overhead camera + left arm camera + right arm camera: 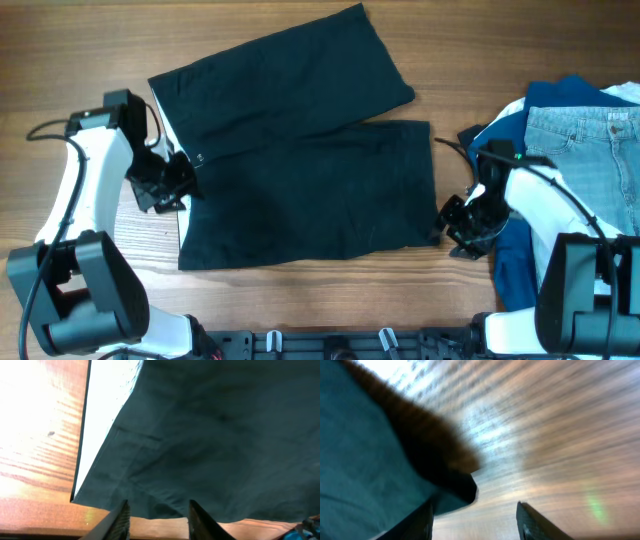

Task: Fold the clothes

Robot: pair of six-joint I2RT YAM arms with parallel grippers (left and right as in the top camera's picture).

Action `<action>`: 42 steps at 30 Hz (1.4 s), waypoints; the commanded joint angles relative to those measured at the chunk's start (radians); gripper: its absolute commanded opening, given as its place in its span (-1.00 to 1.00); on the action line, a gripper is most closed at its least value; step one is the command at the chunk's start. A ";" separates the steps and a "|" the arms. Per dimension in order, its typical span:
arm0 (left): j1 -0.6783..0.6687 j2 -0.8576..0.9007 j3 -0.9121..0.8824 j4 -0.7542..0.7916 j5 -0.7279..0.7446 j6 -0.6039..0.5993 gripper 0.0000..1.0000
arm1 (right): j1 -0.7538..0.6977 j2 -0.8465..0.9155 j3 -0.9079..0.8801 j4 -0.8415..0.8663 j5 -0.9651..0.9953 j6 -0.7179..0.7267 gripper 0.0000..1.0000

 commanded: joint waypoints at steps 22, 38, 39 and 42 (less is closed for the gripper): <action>0.119 -0.002 -0.303 0.114 0.056 -0.031 0.05 | 0.002 -0.043 0.080 0.089 -0.092 -0.018 -0.91; 0.121 -0.002 -0.496 0.226 0.107 -0.125 -0.91 | 0.002 -0.043 0.080 0.128 -0.092 -0.026 -0.91; 0.121 -0.002 -0.496 0.224 0.107 -0.125 -0.87 | 0.002 -0.043 0.080 0.126 -0.092 -0.026 -0.91; 0.121 -0.002 -0.492 0.240 0.106 -0.126 -0.67 | -0.005 -0.043 0.080 0.144 -0.040 -0.027 -0.91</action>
